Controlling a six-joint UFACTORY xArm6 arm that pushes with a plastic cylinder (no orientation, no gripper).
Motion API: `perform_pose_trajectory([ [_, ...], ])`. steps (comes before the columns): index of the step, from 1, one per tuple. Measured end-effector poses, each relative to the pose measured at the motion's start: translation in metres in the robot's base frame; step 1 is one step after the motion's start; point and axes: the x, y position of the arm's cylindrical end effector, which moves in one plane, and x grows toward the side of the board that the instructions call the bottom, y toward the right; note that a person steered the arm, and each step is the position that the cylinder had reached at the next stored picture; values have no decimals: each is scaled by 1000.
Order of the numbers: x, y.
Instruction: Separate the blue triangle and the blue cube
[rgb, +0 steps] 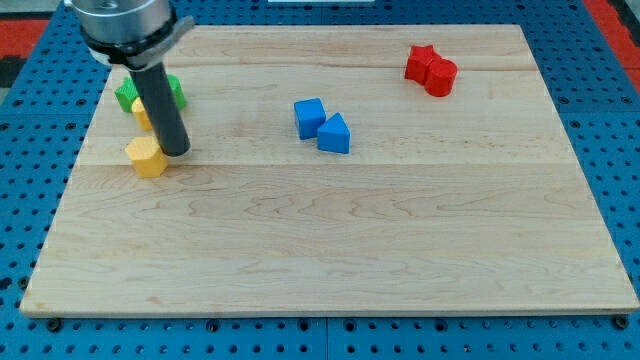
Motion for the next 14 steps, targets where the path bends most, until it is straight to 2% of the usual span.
perform_pose_trajectory([
  [1,52,8],
  [2,49,-23],
  [3,20,-43],
  [4,-2,-35],
  [7,14,50],
  [14,14,86],
])
